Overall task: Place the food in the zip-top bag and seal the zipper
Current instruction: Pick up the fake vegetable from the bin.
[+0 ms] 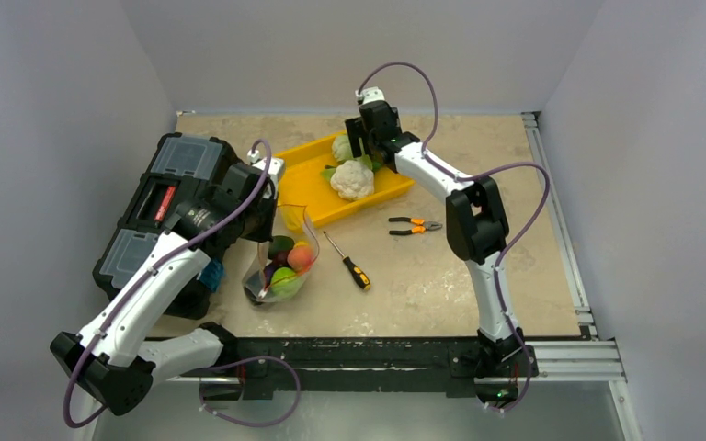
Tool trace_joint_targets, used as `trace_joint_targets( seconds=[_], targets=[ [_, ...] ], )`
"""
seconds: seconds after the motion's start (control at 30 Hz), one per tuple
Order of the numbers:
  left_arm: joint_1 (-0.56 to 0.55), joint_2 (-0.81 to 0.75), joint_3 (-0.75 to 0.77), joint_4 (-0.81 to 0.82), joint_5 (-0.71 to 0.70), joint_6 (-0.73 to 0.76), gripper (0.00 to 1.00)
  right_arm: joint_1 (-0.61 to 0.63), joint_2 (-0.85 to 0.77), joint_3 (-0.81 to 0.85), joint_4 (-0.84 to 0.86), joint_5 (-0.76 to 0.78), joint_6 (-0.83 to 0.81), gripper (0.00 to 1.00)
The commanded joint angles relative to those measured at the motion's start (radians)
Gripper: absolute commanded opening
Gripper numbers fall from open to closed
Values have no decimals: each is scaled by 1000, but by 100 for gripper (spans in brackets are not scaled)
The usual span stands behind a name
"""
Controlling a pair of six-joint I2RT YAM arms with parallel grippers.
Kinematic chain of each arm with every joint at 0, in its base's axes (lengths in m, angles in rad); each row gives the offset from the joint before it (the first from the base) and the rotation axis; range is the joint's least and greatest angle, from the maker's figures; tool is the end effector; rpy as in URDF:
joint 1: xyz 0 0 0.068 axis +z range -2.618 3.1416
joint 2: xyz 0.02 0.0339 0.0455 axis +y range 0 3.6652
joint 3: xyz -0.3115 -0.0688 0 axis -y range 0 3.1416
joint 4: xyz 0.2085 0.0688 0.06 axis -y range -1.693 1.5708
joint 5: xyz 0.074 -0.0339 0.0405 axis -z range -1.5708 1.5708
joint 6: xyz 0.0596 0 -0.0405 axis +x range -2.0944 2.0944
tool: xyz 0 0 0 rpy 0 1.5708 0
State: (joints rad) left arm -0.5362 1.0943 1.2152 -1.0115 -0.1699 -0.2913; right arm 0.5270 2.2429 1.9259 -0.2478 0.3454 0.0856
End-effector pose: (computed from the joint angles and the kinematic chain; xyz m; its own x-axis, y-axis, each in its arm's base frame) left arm 0.1430 -0.0733 0.3718 -0.7585 0.1215 -0.6402 0.2028 0.9777 -0.0547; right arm 0.4774 0.2545 0.2796 -0.4803 -0.1864 -0.8571 -0.1857 0.9766 -0.1083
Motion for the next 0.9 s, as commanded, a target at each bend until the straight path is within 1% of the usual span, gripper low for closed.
trace_joint_targets(
  seconds=[0.0,0.07,0.17,0.27,0.37,0.5,0.57,0.7,0.73,0.8,0.87],
  targets=[
    [17,-8,23,-5,-154,5,0,-3,-13,31,28,90,-109,82],
    [25,-8,12,-5,-199,11,0,-4,-10,25,35,105,-148,79],
    [28,-3,0,-3,-191,20,0,-4,-11,13,48,125,-190,75],
    [28,-6,-5,0,-181,17,0,-2,-14,3,63,105,-212,70],
    [28,-7,-3,10,-162,18,0,-3,-20,5,68,36,-180,68],
    [29,-4,5,14,-142,21,0,-2,-31,30,82,-114,-94,68],
    [28,-4,6,12,-130,21,0,-2,-37,36,101,-158,-35,71],
    [30,-13,4,5,-116,17,0,0,3,94,123,-242,38,88],
    [29,-17,0,5,-114,17,0,-2,26,122,111,-244,47,92],
    [29,-24,-3,4,-109,15,0,-1,79,193,76,-234,61,97],
    [29,-32,-7,3,-103,14,0,-2,133,263,37,-226,63,99]
  ],
)
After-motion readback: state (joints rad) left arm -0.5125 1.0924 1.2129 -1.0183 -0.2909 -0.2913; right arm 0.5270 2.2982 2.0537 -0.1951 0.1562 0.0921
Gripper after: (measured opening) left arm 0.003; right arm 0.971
